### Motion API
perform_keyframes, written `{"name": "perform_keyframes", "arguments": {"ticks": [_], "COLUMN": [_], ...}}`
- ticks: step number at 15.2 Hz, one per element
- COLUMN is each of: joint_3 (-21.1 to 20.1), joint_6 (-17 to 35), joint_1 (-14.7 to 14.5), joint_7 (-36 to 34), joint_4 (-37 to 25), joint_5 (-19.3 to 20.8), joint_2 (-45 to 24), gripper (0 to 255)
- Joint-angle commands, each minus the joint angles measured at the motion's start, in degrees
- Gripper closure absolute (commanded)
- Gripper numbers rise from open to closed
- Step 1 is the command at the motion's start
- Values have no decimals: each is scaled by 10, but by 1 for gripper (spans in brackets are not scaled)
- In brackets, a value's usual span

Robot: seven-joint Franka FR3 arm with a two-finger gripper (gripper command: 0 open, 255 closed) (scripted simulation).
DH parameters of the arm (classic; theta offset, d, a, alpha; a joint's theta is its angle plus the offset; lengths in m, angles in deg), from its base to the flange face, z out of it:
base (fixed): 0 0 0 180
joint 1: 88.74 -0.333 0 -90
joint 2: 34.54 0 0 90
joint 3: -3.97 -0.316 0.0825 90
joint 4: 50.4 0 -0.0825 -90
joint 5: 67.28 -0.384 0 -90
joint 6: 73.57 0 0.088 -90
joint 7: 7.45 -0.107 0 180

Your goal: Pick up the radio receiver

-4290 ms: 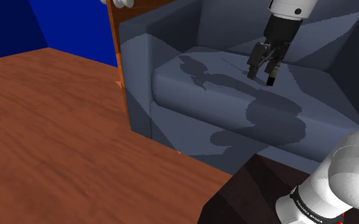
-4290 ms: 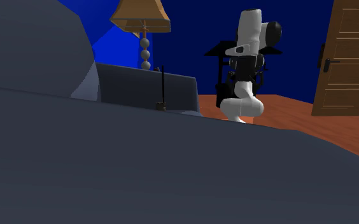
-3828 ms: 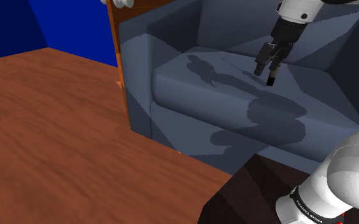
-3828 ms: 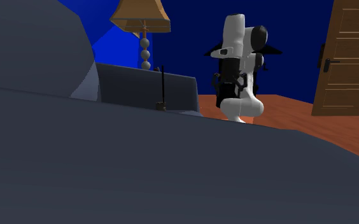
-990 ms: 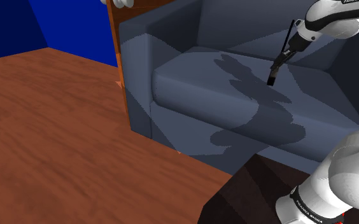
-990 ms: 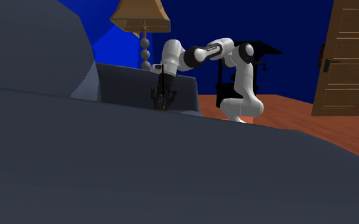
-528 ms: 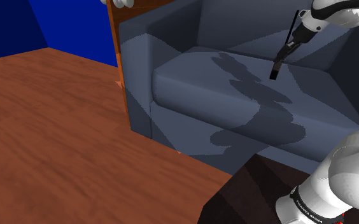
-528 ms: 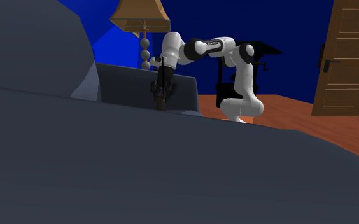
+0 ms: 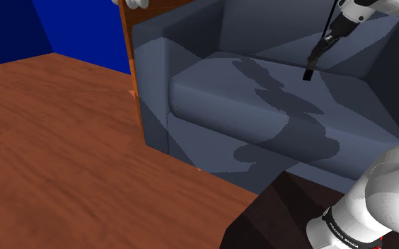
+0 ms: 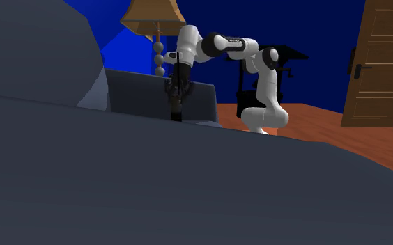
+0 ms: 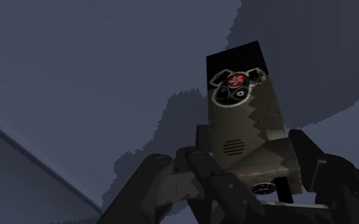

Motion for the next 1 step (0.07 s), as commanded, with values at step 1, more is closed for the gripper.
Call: {"name": "perform_keyframes", "arguments": {"ticks": [1], "joint_3": [1], "joint_6": [-5], "joint_1": [-1], "joint_7": [1], "joint_4": [-7], "joint_5": [-1], "joint_2": [-2], "gripper": [255]}}
